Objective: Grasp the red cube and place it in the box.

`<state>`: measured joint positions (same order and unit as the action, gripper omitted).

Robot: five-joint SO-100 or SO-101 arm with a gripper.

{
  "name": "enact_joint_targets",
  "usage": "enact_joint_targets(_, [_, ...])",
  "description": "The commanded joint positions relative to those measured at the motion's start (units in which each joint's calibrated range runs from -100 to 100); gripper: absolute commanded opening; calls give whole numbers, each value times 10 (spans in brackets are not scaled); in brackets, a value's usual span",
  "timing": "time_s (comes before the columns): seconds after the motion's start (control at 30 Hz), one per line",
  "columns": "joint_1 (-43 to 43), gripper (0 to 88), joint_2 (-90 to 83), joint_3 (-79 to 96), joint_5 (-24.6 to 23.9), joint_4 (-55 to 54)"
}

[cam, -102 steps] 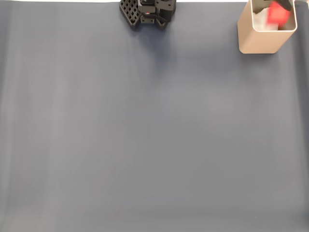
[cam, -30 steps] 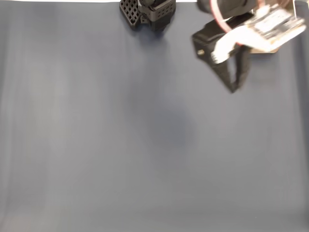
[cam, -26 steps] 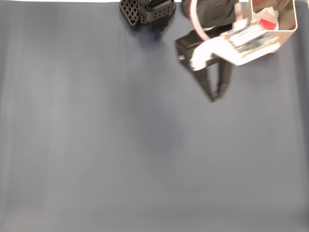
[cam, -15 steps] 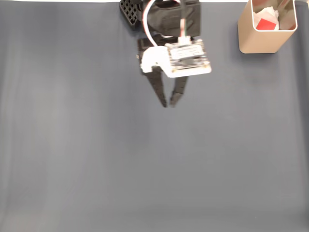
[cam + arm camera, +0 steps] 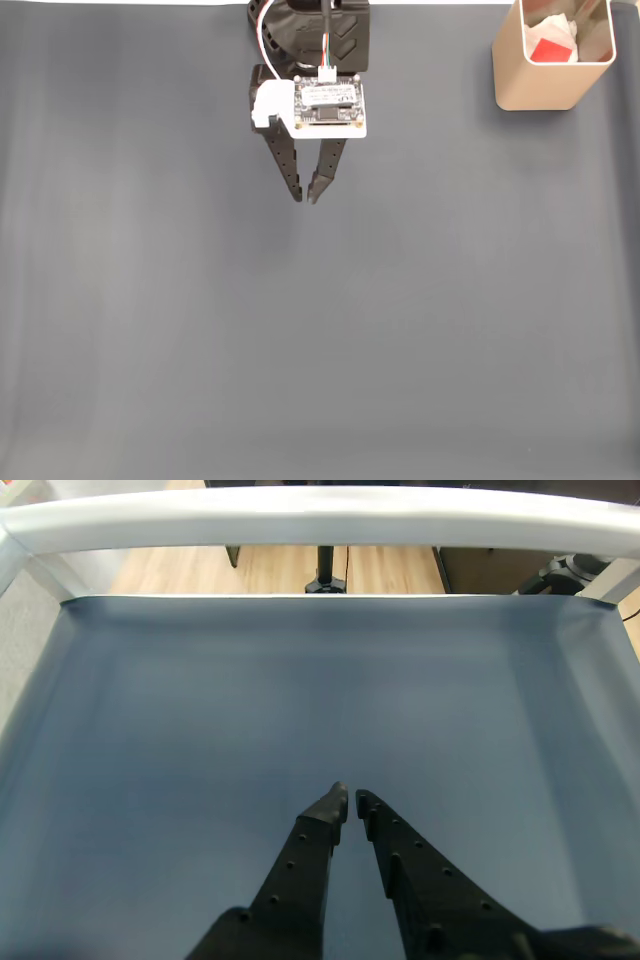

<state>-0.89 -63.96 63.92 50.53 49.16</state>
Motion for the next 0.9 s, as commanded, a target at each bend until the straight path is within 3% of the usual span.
enact_joint_targets(0.0, [1, 0, -58, 45, -1, -16])
enact_joint_targets(0.87, [32, 0, -327, 322, -6, 30])
